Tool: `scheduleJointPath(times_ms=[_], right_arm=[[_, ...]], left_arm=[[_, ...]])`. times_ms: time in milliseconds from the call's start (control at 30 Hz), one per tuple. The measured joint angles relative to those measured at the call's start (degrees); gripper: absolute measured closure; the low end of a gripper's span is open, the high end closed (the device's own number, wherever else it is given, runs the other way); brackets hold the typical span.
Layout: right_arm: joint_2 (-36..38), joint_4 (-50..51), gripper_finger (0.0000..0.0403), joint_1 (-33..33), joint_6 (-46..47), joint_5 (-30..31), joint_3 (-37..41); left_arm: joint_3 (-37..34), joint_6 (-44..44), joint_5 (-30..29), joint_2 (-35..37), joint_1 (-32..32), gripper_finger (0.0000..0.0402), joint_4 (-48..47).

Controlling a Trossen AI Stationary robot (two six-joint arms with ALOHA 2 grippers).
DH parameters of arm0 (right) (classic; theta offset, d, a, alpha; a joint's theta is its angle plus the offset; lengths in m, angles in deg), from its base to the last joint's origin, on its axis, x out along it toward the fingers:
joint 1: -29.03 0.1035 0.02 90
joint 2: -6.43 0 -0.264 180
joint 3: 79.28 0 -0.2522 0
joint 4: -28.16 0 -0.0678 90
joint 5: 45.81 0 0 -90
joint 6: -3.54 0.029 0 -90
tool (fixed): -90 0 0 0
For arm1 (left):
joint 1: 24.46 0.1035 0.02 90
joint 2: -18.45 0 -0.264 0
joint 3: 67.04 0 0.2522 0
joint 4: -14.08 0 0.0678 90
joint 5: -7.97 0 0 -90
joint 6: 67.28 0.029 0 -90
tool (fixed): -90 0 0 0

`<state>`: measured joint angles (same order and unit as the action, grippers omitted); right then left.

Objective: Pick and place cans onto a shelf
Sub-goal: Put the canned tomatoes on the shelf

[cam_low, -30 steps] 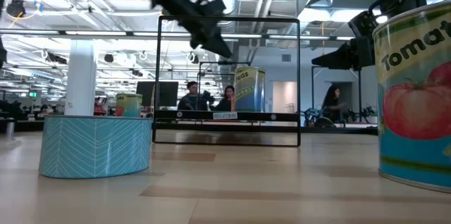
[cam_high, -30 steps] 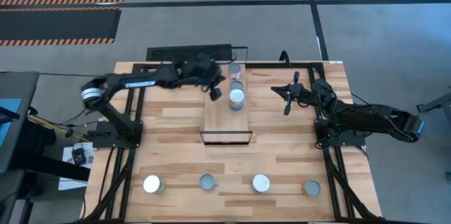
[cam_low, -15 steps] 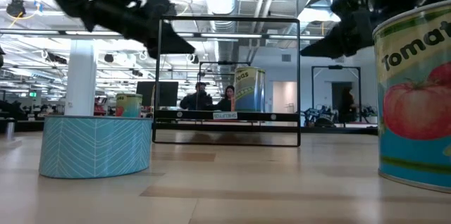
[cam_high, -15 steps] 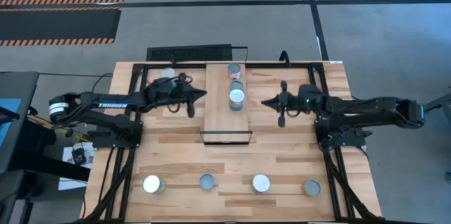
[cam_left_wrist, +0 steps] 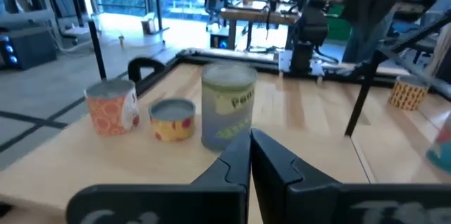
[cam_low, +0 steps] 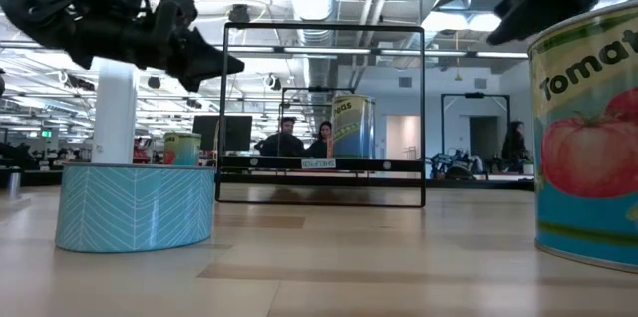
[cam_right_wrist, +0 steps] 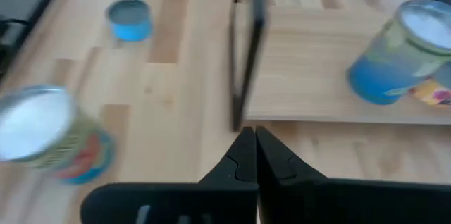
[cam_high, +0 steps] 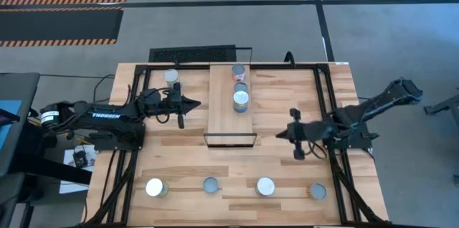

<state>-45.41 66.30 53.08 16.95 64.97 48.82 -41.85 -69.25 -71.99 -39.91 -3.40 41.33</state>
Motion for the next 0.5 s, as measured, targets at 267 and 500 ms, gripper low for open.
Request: scheduleJointPath(times_ms=[267, 500], right_arm=[[-9.27, 4.61, 0.0398, 12.92, 9.18, 3.97, -7.5], [-23.94, 8.9, 0.0371, 19.75, 13.04, 1.8, -18.05]], left_arm=[[-2.76, -0.54, 0.01, -0.07, -1.25, 0.0401, 1.05], [-2.76, -0.08, -0.02, -0.04, -3.12, 0.0401, 3.34]])
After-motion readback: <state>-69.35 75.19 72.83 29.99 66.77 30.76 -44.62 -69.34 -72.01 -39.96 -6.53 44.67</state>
